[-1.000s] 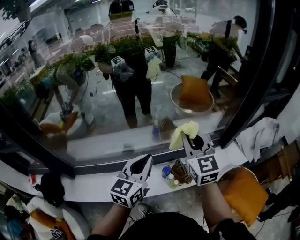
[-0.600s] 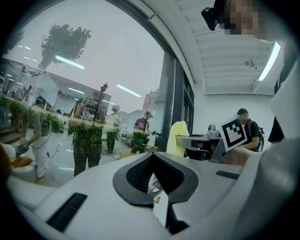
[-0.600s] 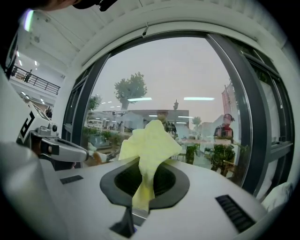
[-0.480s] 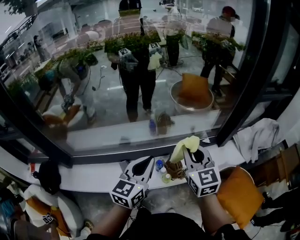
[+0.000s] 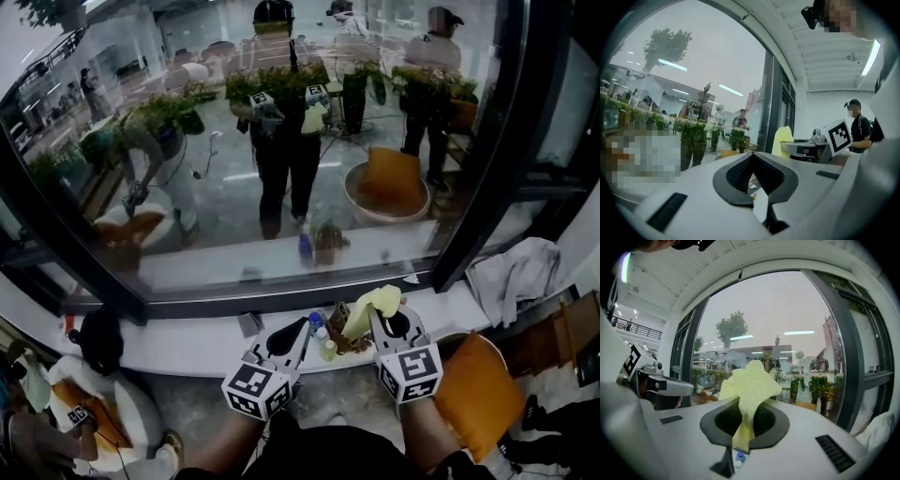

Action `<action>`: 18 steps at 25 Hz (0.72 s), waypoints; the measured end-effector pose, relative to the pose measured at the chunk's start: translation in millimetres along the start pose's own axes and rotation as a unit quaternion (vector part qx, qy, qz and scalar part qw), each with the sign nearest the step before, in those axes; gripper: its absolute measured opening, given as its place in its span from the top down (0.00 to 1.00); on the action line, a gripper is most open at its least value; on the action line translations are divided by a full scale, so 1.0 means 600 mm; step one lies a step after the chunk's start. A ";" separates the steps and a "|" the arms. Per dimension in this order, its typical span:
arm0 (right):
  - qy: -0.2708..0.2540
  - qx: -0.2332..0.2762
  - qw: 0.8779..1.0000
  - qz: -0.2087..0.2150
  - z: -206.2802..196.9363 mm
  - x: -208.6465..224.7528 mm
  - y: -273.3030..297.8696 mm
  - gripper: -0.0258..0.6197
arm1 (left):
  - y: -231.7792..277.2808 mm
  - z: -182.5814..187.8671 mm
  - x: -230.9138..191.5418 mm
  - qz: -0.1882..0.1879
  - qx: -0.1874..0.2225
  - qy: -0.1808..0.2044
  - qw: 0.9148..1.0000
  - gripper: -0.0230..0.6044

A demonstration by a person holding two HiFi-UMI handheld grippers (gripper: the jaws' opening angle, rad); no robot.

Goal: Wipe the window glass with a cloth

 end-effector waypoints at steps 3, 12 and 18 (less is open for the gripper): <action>0.000 0.002 1.000 0.004 -0.005 0.000 -0.015 0.89 | -0.002 -0.007 0.012 0.004 0.003 -0.001 1.000 0.95; 0.006 0.008 1.000 0.013 -0.008 -0.009 -0.040 0.89 | -0.012 -0.016 0.032 0.006 0.000 0.002 1.000 0.95; 0.010 0.013 1.000 0.015 -0.005 -0.013 -0.048 0.89 | -0.018 -0.014 0.039 0.006 0.000 0.005 1.000 0.95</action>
Point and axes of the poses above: the fingertips, and each gripper's own axes: y forward along the fingers, x to its right, z out of its top, the point moved 5 cm from there along -y, backward along the fingers, and after that the axes turned 15 degrees about -y, right-handed, at the moved point
